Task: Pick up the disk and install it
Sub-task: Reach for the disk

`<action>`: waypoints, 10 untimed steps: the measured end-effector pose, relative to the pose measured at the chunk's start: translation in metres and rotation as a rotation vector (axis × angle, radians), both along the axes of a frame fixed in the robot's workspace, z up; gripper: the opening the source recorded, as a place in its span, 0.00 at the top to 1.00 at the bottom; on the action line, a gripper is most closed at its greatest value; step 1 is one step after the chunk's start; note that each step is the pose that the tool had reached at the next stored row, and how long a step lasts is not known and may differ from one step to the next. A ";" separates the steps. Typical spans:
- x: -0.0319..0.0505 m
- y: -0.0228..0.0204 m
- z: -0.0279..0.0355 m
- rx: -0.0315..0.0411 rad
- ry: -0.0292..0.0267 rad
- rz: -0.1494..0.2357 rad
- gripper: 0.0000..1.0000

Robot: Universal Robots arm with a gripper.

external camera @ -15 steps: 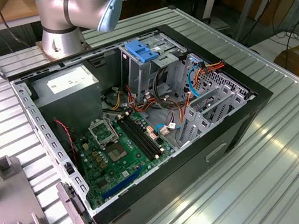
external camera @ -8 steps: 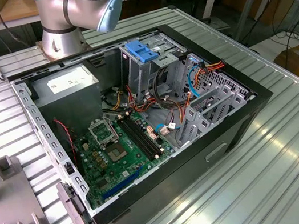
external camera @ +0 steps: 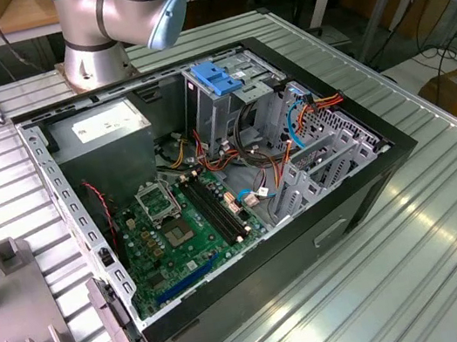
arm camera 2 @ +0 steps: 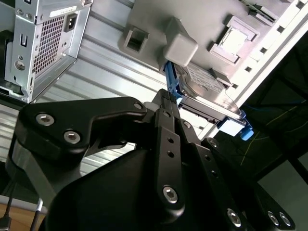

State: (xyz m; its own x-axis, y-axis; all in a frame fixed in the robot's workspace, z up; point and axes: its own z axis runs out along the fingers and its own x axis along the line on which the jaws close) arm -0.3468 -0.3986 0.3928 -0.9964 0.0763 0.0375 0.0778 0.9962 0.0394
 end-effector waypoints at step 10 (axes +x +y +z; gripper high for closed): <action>-0.0143 0.0000 0.0000 0.0000 0.0001 0.000 0.90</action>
